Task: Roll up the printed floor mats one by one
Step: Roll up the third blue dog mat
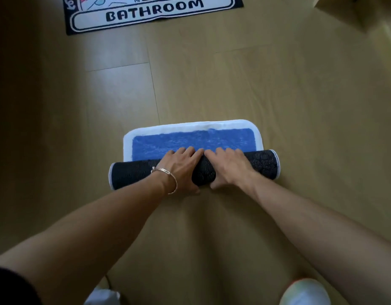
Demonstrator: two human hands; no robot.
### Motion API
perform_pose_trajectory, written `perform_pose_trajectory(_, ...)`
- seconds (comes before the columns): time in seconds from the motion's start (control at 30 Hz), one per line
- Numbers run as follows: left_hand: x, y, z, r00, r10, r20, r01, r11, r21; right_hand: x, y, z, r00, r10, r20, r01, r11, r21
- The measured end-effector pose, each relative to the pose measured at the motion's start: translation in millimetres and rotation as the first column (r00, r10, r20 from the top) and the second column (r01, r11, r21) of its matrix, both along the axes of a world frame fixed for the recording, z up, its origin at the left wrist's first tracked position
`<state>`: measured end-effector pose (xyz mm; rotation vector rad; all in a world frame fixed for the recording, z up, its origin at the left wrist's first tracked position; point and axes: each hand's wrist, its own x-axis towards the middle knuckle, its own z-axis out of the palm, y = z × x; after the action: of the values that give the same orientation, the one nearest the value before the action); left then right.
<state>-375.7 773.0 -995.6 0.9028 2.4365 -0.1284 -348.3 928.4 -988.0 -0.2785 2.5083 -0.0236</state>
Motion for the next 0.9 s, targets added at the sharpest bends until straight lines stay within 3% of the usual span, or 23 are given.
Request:
perform_pose_trajectory(0.1, 2.1, 1.4, 0.1, 0.997, 0.054, -0.051, -0.054, 0.999, 0.005, -19.8, 6.0, 6.2, 0.984, -0.064, 0.169, 0.083, 0.990, -0.111)
perform_pose_trajectory(0.23, -16.2, 7.9, 7.2, 0.973, 0.159, 0.167, -0.164, 0.986, 0.012, -2.3, 4.2, -0.2, 0.996, 0.026, -0.086, -0.030, 0.998, -0.048)
perform_pose_trajectory(0.3, -23.9, 7.2, 12.2, 0.939, 0.199, 0.281, -0.199, 0.980, -0.029, 1.0, 4.7, -1.2, 0.990, 0.088, -0.106, -0.088, 0.996, 0.010)
perform_pose_trajectory(0.37, -20.7, 5.8, 12.1, 0.943, 0.198, 0.267, -0.200, 0.980, -0.020, -3.7, 4.6, 1.4, 0.995, 0.079, -0.068, -0.078, 0.997, 0.012)
perform_pose_trajectory(0.5, -0.9, 0.7, 3.5, 0.997, 0.082, -0.007, -0.082, 0.997, 0.007, -23.7, 3.3, 13.8, 0.992, -0.025, 0.126, 0.033, 0.997, -0.067)
perform_pose_trajectory(0.57, 1.7, 0.2, 3.3, 0.997, 0.055, -0.054, -0.056, 0.998, -0.003, -30.1, 5.6, 18.2, 0.964, -0.076, 0.255, 0.103, 0.990, -0.093)
perform_pose_trajectory(0.67, -5.0, 3.1, 7.8, 0.995, 0.078, 0.066, -0.079, 0.997, 0.004, -27.1, 10.1, 13.9, 0.927, -0.131, 0.351, 0.195, 0.969, -0.154)
perform_pose_trajectory(0.77, -15.8, 2.8, 12.0, 0.965, 0.123, 0.231, -0.121, 0.992, -0.022, -25.0, 15.7, 12.2, 0.936, -0.181, 0.301, 0.252, 0.944, -0.216)
perform_pose_trajectory(0.9, -12.5, -2.3, 3.9, 0.967, 0.087, 0.238, -0.080, 0.996, -0.041, -23.5, 18.8, 13.0, 0.933, -0.169, 0.317, 0.241, 0.949, -0.203)
